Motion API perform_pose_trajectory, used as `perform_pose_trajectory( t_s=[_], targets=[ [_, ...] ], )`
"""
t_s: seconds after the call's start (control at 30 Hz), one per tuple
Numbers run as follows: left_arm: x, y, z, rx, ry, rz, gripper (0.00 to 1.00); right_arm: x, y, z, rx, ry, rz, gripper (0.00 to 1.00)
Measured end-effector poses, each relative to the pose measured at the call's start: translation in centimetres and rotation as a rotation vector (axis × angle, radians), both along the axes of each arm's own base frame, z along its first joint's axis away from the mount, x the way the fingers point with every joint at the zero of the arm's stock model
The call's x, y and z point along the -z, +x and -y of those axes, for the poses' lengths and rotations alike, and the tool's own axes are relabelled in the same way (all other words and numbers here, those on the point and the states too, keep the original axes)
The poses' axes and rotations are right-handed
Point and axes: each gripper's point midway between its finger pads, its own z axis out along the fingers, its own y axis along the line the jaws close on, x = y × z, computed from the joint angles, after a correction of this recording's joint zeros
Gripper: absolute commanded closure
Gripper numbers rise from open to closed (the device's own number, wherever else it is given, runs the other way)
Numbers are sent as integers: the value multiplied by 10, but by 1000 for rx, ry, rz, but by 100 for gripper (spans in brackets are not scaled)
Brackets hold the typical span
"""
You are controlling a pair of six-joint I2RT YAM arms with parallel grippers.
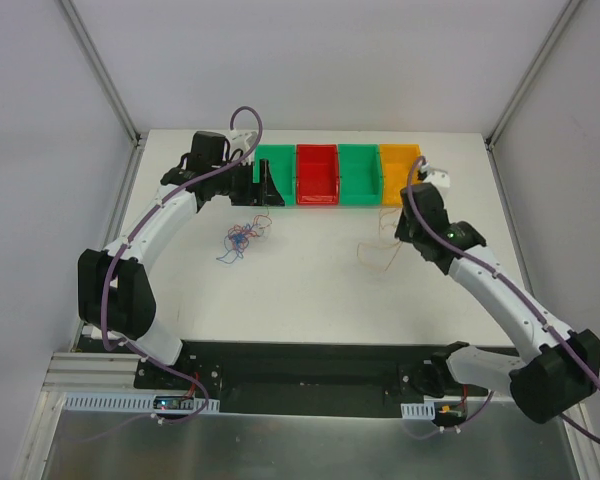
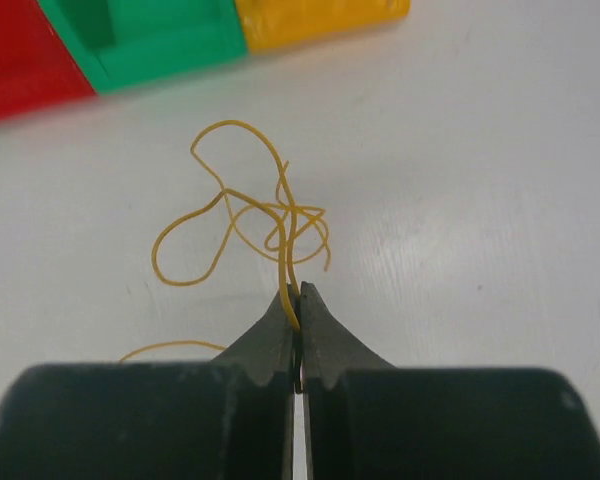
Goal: Untangle the cables
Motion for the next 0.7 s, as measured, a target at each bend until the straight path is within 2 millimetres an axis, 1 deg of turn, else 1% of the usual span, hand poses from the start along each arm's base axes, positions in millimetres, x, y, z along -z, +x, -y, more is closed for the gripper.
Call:
perform_pose_trajectory(
  t_s=[0.1, 0.17, 0.23, 0.3, 0.33, 0.43, 0.5, 0.6, 0.7],
  targets=[
    [0, 0, 0, 0, -2, 0, 27, -52, 32, 16, 59, -11, 112, 100],
    [-1, 0, 1, 0, -4, -1, 27, -80, 53, 30, 107, -28, 165, 100],
    [-2, 0, 1, 2, -11, -2, 27, -98, 74, 44, 150, -43, 198, 99],
    [-3, -1, 3, 8, -19, -4, 27, -110, 97, 58, 187, -60, 217, 100],
    [-3, -1, 3, 8, -23, -6, 27, -112, 106, 61, 197, -67, 222, 100],
    [-6, -3, 5, 18, -39, -8, 27, -111, 139, 72, 219, -93, 210, 100],
    [-7, -3, 7, 25, -49, -8, 27, -101, 160, 75, 224, -106, 198, 100],
    [-8, -3, 8, 27, -54, -5, 27, -75, 186, 75, 219, -136, 155, 100],
    [-9, -4, 9, 32, -61, -7, 27, -36, 211, 73, 203, -174, 93, 99]
  ],
)
